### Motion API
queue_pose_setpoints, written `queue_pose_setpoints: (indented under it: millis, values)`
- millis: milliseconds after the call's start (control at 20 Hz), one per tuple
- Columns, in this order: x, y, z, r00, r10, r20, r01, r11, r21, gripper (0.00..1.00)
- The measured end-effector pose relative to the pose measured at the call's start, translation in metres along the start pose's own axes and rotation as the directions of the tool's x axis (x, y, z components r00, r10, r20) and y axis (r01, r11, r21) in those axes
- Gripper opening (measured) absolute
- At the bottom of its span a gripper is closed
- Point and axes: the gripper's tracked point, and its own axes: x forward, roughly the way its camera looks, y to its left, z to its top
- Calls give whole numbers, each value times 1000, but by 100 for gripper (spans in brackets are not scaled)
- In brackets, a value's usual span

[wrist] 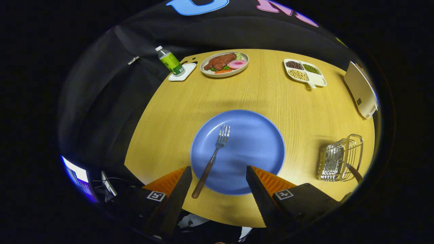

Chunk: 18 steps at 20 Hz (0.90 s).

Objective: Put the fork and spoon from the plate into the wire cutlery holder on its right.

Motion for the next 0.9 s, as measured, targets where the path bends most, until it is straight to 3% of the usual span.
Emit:
queue_pose_setpoints:
  millis: [300, 450, 500, 700, 750, 900]
  values:
    - [45, -1, -23, 992, -26, -127, 41, 992, 118, 97]
    - [55, 5, -31, 986, -20, -164, 44, 989, 144, 74]
    - [57, 10, -30, 985, -14, -173, 41, 987, 156, 71]
    - [60, 17, -39, 976, 0, -216, 42, 981, 191, 33]
    - [60, 17, -39, 976, 4, -216, 40, 979, 200, 19]
    - [57, 19, -39, 975, 72, -209, -25, 975, 219, 12]
